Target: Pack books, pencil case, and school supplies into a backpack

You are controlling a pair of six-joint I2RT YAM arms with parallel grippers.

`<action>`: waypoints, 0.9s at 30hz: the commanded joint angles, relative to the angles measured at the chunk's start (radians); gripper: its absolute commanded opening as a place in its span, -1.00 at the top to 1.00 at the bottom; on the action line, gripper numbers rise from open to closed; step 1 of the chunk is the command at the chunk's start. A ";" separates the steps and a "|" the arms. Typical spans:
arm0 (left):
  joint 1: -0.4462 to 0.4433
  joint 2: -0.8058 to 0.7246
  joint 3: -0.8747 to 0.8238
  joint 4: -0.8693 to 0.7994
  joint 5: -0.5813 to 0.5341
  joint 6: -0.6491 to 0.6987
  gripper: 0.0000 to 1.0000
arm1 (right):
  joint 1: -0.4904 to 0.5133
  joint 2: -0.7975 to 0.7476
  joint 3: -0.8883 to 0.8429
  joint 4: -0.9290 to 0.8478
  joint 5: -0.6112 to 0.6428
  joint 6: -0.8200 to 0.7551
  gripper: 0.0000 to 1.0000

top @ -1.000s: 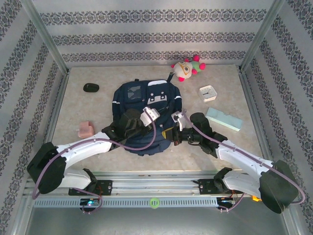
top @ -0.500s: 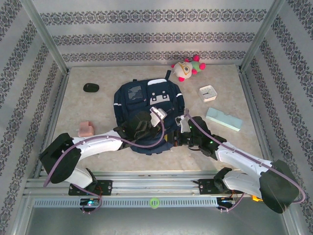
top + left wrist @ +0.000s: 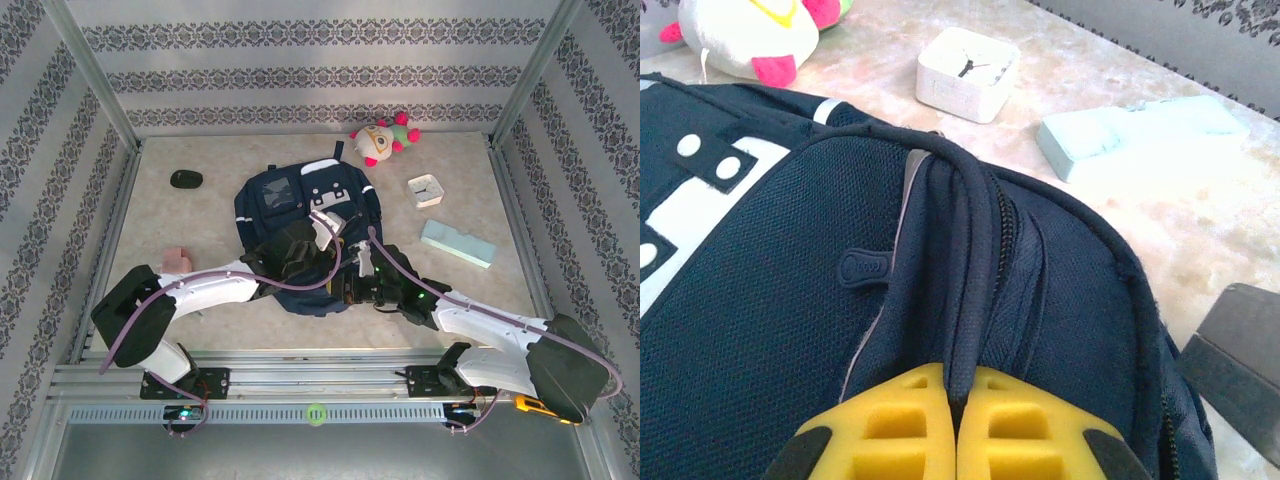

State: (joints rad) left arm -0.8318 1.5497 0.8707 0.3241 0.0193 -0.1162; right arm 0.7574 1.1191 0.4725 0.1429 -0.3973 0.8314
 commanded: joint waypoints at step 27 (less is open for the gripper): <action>0.149 -0.219 -0.029 0.007 0.433 0.332 1.00 | -0.207 0.066 0.141 0.317 0.003 0.367 0.50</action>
State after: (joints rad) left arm -0.6907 1.3781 0.7780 0.3073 0.4213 0.1459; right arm 0.5278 1.1816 0.5900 0.3687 -0.4473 1.1683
